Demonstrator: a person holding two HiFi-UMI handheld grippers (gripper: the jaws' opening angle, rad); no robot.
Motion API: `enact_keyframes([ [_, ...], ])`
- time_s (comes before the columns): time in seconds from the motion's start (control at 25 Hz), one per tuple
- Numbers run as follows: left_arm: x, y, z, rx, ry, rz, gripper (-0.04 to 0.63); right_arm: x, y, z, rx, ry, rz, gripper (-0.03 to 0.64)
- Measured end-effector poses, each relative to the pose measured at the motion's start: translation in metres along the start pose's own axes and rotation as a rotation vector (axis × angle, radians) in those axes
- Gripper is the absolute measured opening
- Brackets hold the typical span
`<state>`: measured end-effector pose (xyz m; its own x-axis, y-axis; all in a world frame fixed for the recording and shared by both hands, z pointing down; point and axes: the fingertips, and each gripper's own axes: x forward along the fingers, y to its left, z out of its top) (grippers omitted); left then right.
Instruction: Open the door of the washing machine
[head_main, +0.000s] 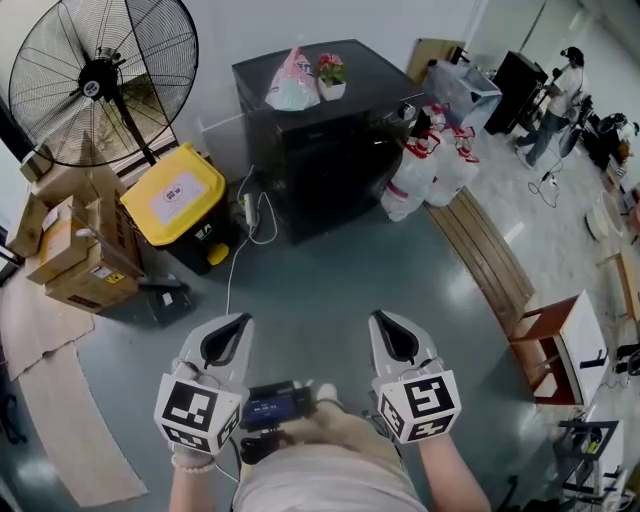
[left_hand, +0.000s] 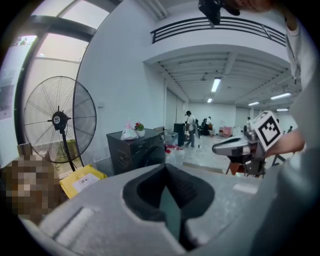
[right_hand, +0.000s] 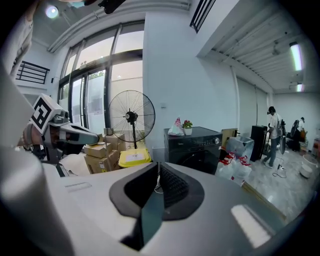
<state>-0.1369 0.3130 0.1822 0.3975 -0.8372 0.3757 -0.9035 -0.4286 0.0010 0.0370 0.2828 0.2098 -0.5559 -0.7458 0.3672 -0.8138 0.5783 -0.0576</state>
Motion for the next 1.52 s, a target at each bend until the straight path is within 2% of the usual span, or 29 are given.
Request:
enact_keyframes([
  [0.08,0.001,-0.001,0.003,-0.003,-0.014,-0.003,-0.005,-0.001,-0.001,-0.001,0.014,-0.001,0.001,0.01],
  [0.16,0.002,-0.002,0.007,-0.001,-0.027,-0.007,0.065,0.0,-0.003,-0.001,0.036,-0.002,0.009,0.071],
  [0.32,0.004,-0.005,0.008,0.0,-0.029,0.001,0.081,-0.001,-0.007,-0.001,0.044,-0.009,0.019,0.12],
  [0.72,0.012,-0.022,0.009,-0.005,-0.018,0.037,0.081,-0.008,-0.028,-0.008,0.033,-0.008,0.055,0.12],
  [0.96,0.016,-0.041,0.01,0.051,0.005,0.024,0.081,-0.018,-0.043,-0.008,0.024,-0.016,0.064,0.12],
  [1.24,0.018,-0.041,0.016,0.072,-0.025,0.08,0.08,-0.021,-0.058,-0.013,0.004,-0.033,0.07,0.12],
  [1.52,0.034,-0.039,0.023,0.072,-0.037,0.075,0.08,-0.011,-0.071,-0.003,-0.001,-0.061,0.05,0.12],
])
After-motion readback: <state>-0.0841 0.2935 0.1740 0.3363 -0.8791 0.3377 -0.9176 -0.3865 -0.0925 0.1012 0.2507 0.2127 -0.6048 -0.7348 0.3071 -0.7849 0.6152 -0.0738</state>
